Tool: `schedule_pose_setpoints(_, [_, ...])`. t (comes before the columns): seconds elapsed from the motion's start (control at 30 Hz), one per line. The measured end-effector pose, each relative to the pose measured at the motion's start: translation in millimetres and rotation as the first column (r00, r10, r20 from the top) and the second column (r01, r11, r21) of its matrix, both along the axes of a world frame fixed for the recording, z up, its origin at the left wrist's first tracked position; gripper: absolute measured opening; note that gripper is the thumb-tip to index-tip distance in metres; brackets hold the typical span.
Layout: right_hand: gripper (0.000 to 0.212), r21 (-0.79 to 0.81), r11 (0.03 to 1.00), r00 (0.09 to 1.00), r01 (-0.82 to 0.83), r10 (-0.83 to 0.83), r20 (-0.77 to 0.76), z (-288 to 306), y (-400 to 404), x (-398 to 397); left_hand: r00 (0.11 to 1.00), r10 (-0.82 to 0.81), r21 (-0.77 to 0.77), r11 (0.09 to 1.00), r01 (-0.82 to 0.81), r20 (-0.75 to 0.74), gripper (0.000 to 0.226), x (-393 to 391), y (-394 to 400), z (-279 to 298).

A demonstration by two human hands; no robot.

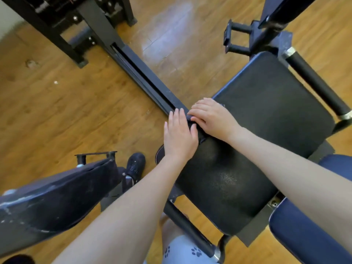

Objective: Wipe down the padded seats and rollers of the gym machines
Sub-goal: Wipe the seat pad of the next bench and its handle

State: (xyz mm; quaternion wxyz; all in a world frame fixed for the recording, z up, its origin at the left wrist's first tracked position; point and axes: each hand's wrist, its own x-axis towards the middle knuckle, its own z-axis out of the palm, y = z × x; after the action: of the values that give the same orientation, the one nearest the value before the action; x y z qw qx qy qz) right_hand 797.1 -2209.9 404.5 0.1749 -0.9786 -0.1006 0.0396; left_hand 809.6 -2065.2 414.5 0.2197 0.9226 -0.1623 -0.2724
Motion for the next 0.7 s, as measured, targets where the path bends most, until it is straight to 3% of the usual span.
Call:
schedule_pose_setpoints(0.17, [0.03,-0.057,0.98,0.981,0.191,-0.188,0.053,0,-66,16,0.998,-0.032,0.098,0.995,0.027,0.054,0.059,0,-25,-9])
schedule_pose_setpoints(0.37, [0.024,-0.02,0.86,0.855,0.509,-0.504,0.122,2,-101,37,0.991,-0.032,0.165,0.986,0.01,0.133,0.061,-5,-27,-18])
schedule_pose_setpoints(0.43, [0.023,-0.024,0.872,0.864,0.489,-0.48,0.155,-4,-77,31,0.987,-0.012,0.161,0.987,-0.014,0.158,0.063,-6,-28,-17])
schedule_pose_setpoints(0.53, [0.027,0.019,0.947,0.94,0.32,-0.32,0.114,-6,-49,9,0.984,-0.003,0.157,0.987,-0.026,0.18,0.063,-6,-30,-16])
schedule_pose_setpoints(0.63, [0.031,0.025,0.99,0.987,0.141,-0.143,0.078,-4,-65,5,0.985,0.0,0.146,0.989,-0.026,0.174,0.062,-7,-30,-16])
schedule_pose_setpoints(0.7, [0.031,0.007,0.993,0.99,0.121,-0.121,0.069,-6,-85,13,0.986,0.001,0.15,0.988,-0.026,0.166,0.061,-6,-30,-17])
